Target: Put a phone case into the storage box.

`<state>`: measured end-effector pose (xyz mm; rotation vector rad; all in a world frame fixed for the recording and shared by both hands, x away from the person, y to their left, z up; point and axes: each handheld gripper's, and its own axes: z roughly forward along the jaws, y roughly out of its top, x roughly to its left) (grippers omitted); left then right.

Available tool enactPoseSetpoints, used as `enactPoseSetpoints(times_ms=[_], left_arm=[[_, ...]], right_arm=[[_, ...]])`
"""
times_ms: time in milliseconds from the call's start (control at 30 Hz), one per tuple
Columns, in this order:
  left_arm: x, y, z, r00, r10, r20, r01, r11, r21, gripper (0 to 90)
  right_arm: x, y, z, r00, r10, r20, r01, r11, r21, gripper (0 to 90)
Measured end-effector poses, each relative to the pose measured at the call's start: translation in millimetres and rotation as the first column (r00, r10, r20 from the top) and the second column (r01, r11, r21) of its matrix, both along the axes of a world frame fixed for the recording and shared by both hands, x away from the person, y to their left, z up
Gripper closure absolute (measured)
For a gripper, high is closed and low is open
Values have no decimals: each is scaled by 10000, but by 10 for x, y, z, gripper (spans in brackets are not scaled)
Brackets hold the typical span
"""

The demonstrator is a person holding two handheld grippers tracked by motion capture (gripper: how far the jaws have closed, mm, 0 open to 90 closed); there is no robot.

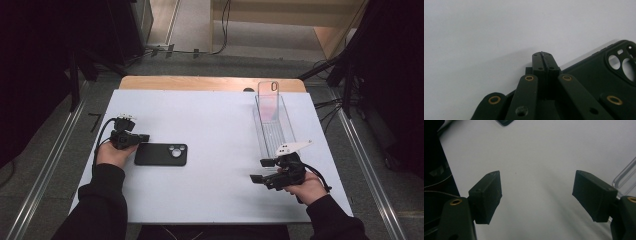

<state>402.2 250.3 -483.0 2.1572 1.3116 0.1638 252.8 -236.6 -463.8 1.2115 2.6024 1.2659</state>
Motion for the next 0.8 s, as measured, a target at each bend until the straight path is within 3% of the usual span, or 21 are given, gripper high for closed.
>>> enactPoseSetpoints(times_ms=[333,667,800], left_arm=[[-97,22,-7,9996,-180,-200,178,9998,-55,900],[-312,2,18,9959,-721,-537,704,9970,-334,898],[-389,-45,22,9929,-997,-653,990,9950,-136,899]], right_arm=[[15,4,-13,10000,47,-55,-47,10000,37,218],[25,-3,-18,9996,118,259,-115,9999,-103,218],[23,-8,-32,9995,145,285,-138,9996,-259,217]])
